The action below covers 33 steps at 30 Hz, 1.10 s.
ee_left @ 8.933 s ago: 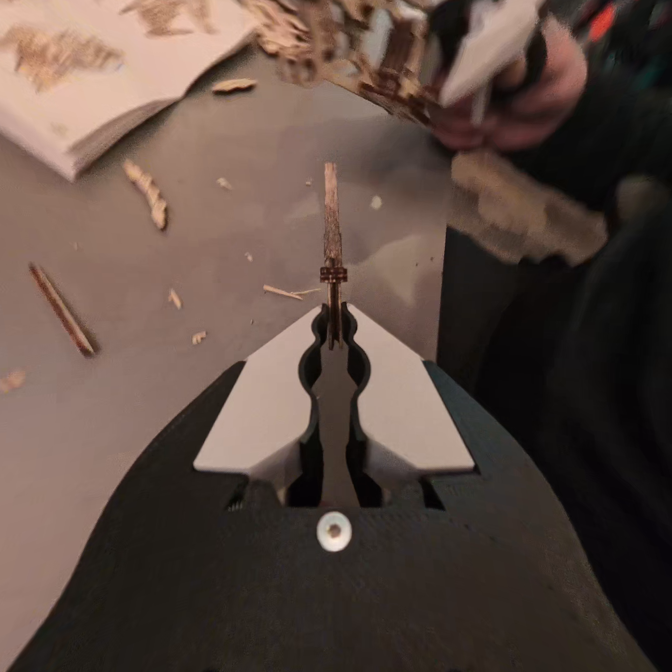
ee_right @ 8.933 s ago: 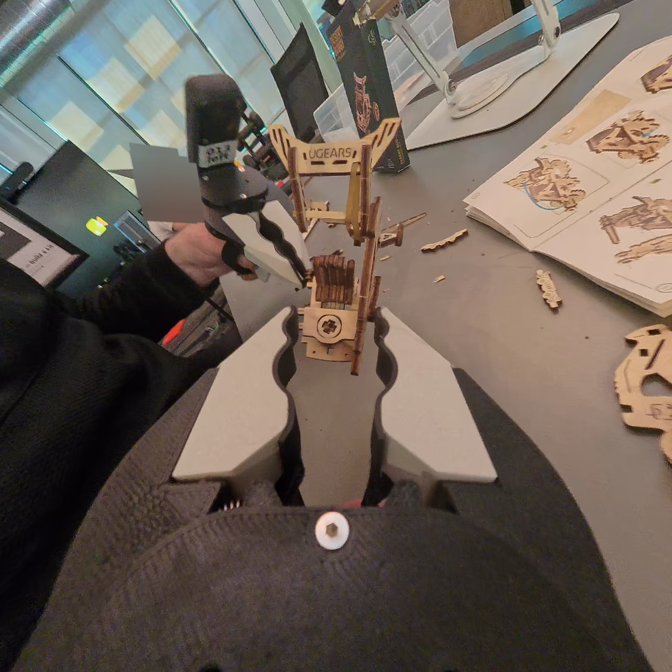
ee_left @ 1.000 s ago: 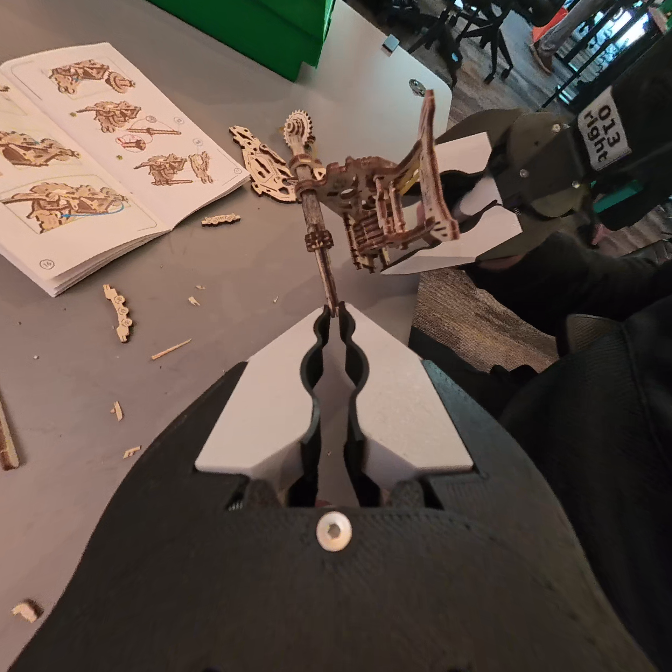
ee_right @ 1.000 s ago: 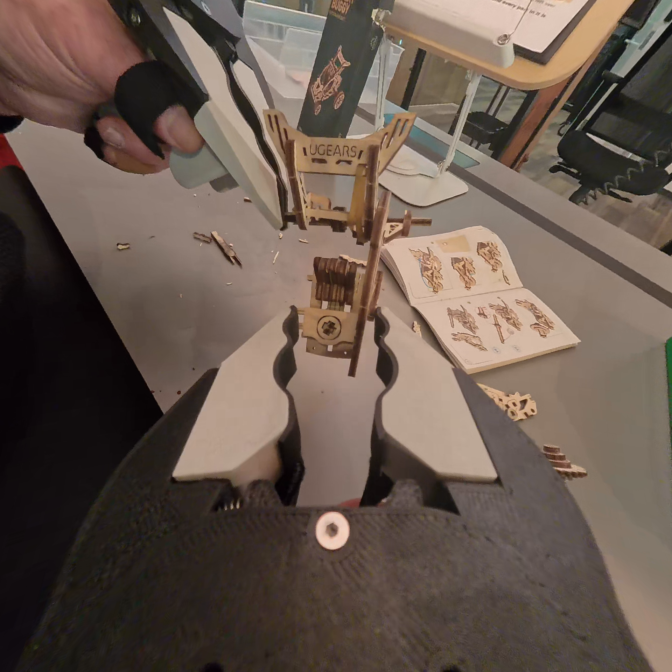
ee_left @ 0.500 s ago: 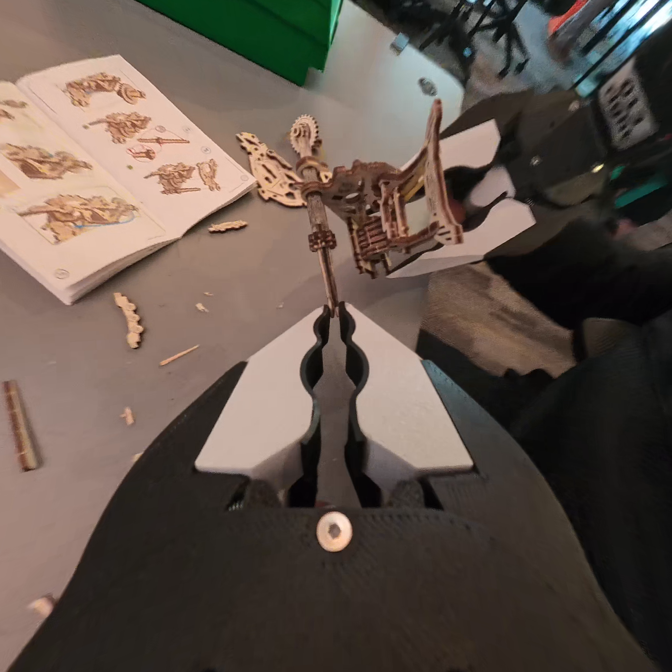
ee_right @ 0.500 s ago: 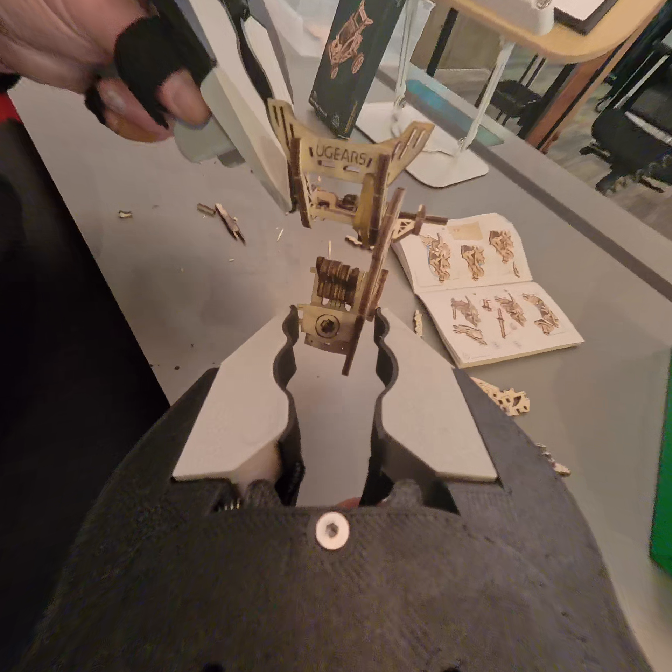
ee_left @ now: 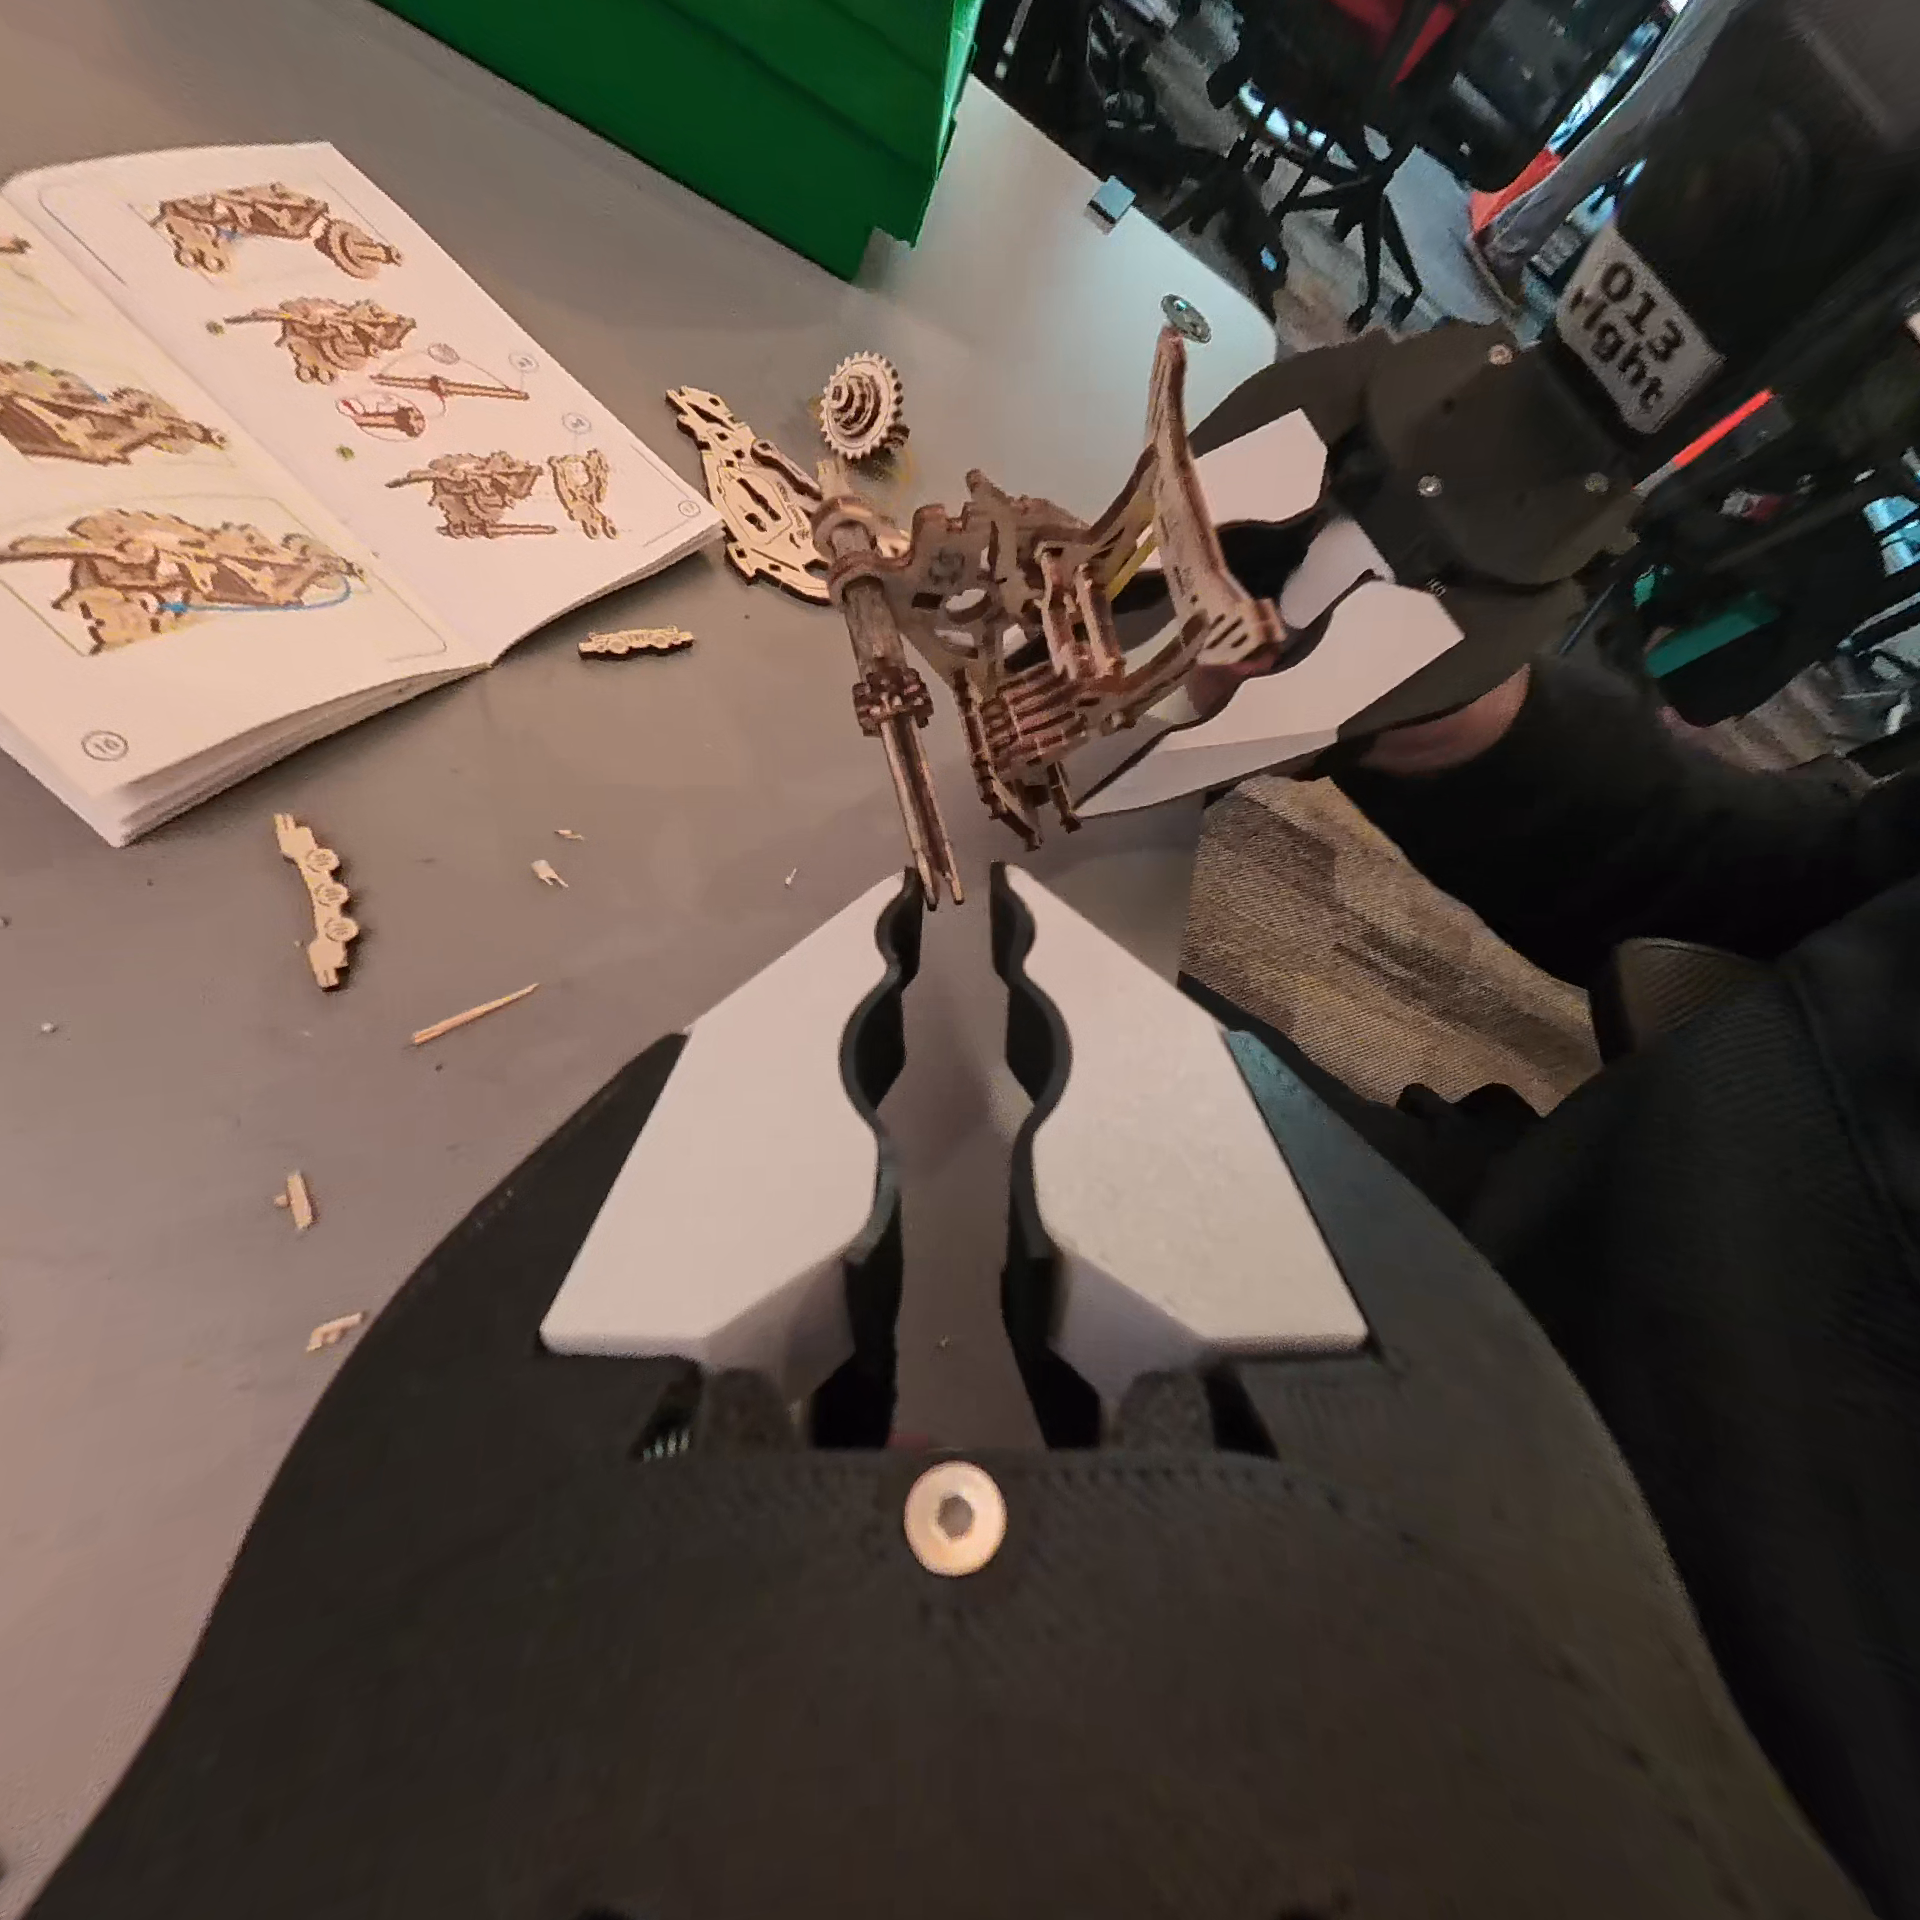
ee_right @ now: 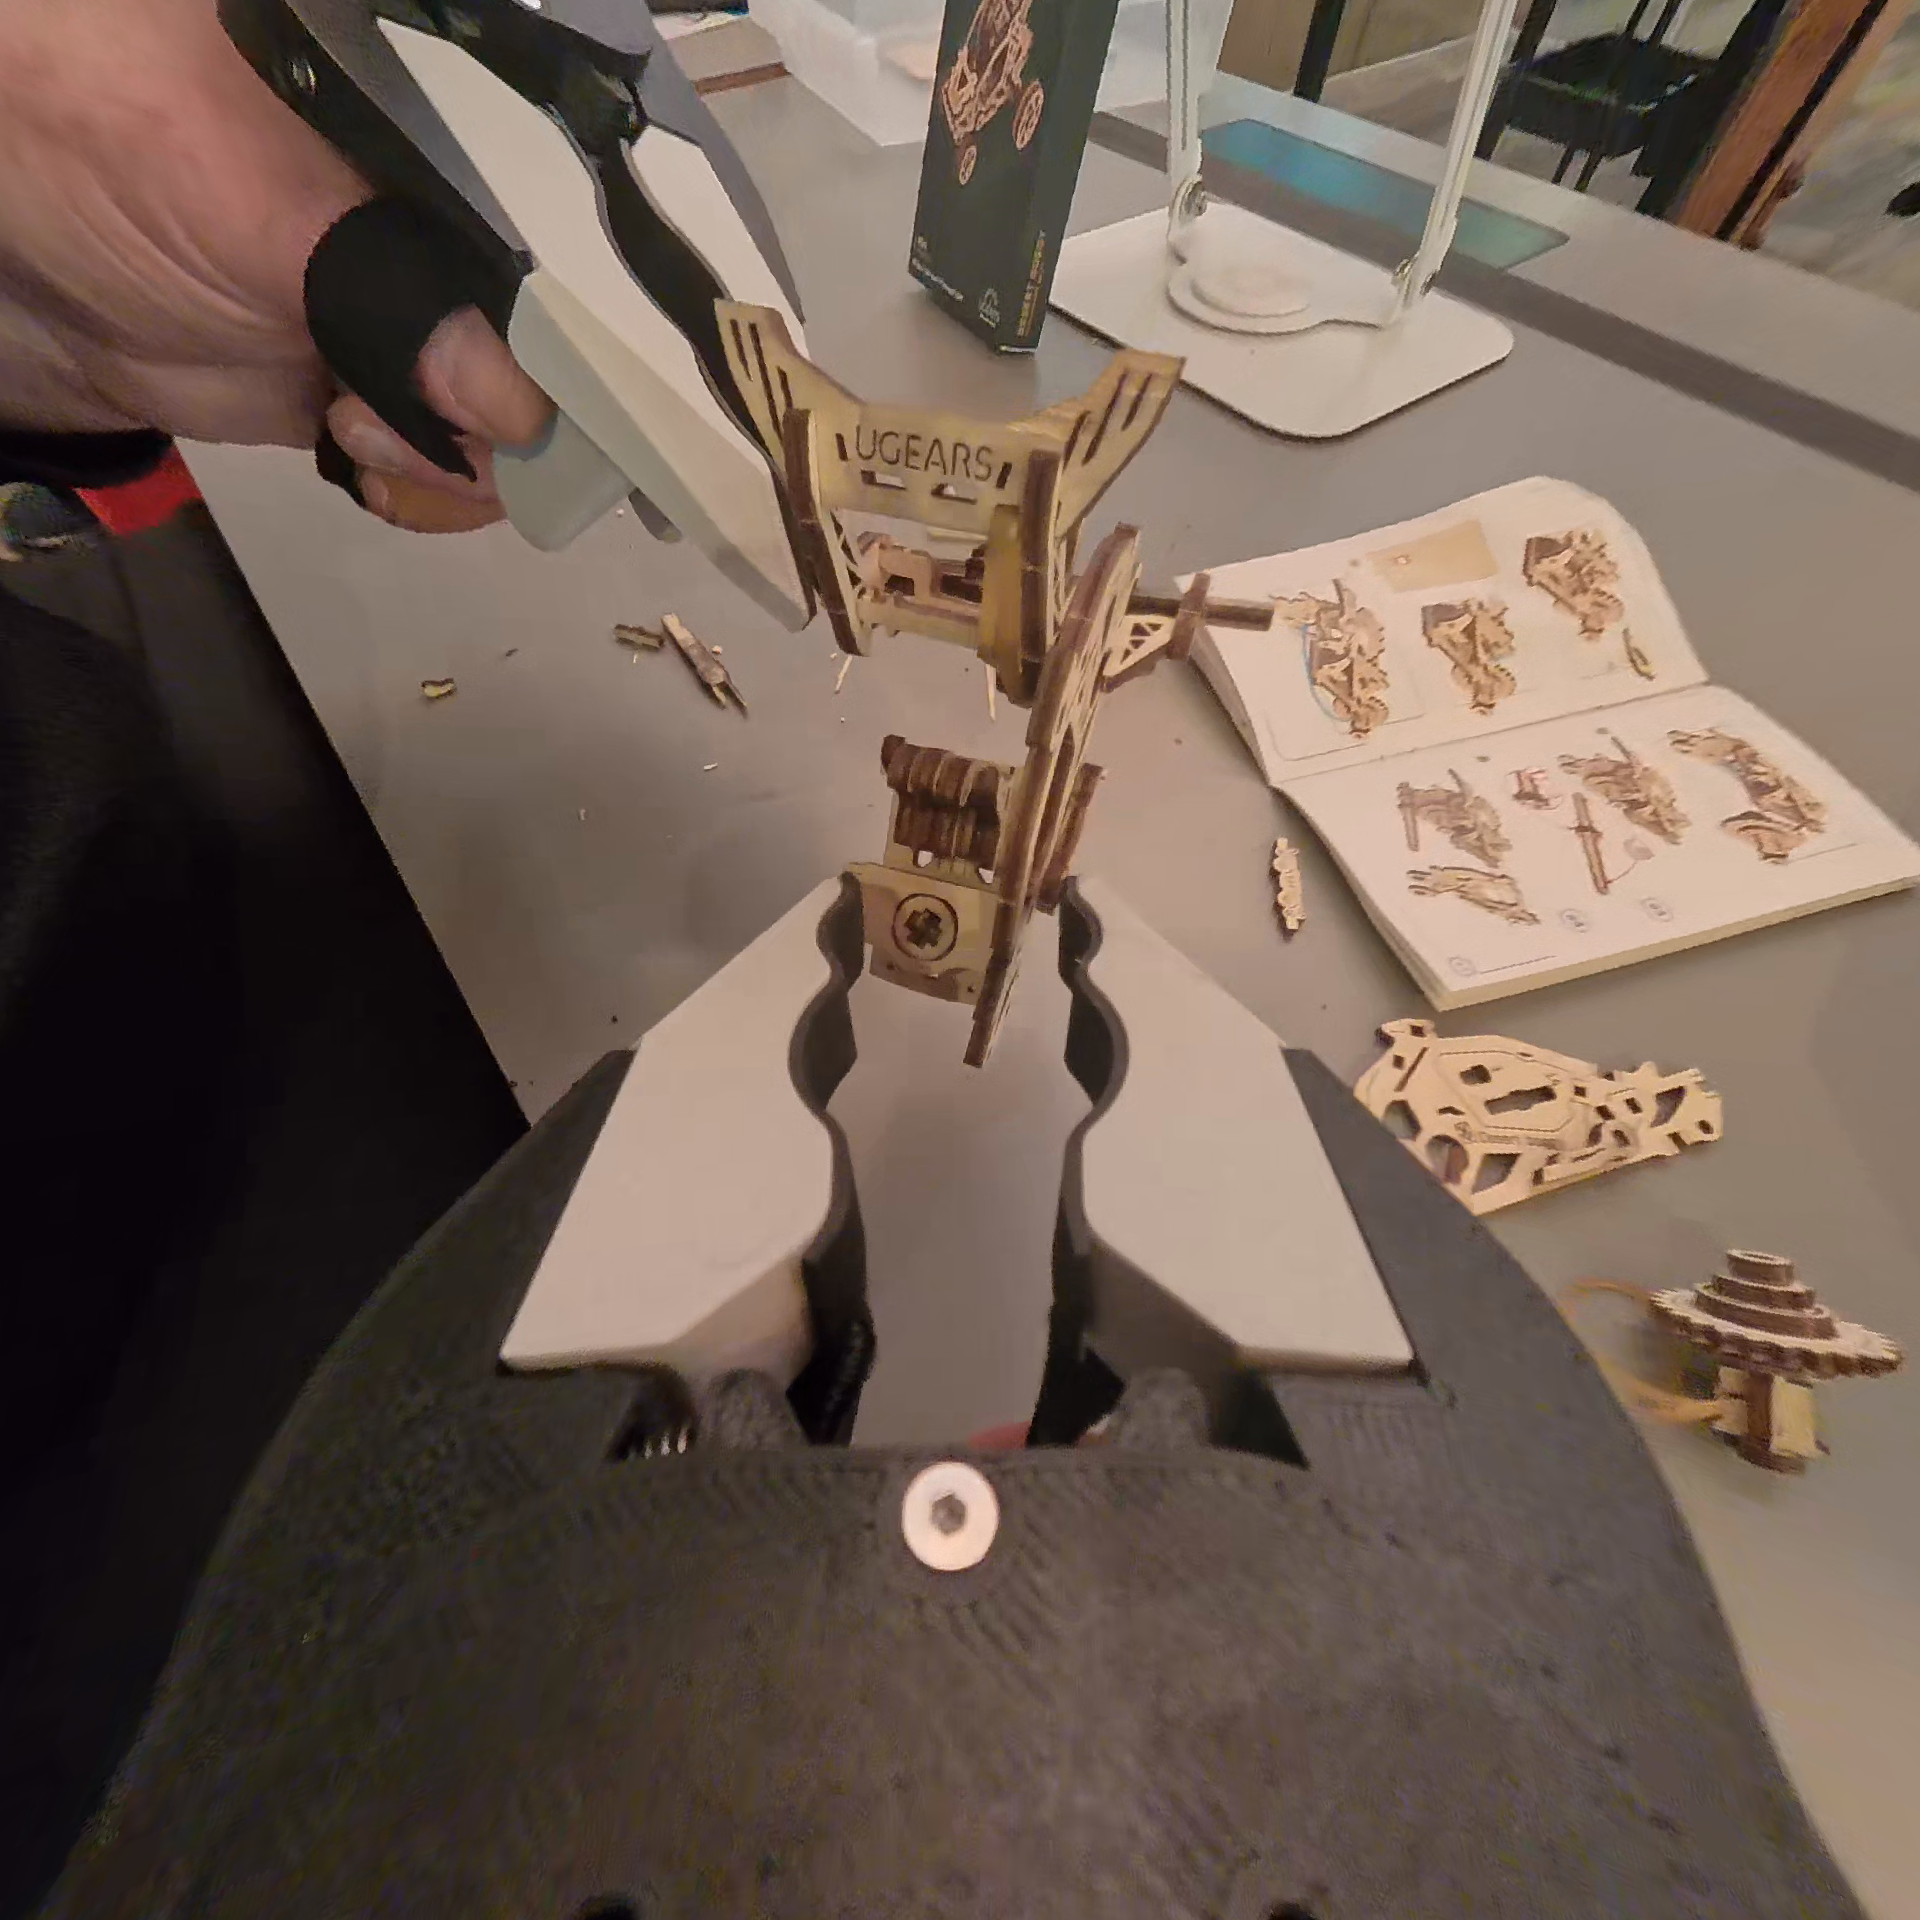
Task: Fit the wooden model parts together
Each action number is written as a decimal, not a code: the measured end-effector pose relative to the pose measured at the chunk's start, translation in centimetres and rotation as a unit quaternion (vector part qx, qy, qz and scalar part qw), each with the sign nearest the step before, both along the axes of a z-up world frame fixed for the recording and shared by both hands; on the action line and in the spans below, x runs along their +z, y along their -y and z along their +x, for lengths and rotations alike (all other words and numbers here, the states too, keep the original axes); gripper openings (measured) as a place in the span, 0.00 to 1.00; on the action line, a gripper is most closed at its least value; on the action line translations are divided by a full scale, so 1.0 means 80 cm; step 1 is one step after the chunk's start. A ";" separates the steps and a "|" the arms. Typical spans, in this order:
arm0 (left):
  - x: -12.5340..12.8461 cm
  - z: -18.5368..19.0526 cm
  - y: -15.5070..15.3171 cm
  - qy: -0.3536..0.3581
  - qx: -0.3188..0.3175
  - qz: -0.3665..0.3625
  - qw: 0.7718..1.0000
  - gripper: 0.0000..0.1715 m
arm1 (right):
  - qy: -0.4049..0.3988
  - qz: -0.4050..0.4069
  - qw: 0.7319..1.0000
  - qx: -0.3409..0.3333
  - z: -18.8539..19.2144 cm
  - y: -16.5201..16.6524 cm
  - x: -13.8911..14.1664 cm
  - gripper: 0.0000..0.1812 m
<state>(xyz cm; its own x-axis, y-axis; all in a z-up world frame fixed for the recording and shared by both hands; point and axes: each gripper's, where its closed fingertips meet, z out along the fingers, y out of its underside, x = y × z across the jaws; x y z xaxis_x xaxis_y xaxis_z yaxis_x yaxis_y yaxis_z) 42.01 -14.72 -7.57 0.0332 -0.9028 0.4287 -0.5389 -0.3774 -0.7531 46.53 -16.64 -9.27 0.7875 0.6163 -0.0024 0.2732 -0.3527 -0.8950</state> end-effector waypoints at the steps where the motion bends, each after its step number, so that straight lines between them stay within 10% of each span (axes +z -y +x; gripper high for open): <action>1: 0.000 -0.001 0.001 0.005 0.001 -0.007 1.000 0.06 | -0.010 -0.005 1.000 0.003 -0.001 0.000 -0.001 0.19; 15: 0.024 0.003 0.011 0.097 -0.012 -0.035 0.995 0.13 | -0.224 -0.054 0.972 0.043 -0.007 0.001 0.025 0.19; 33: 0.003 0.024 0.015 0.131 -0.003 -0.122 0.984 0.15 | -0.220 -0.065 0.973 0.039 -0.037 -0.010 0.010 0.19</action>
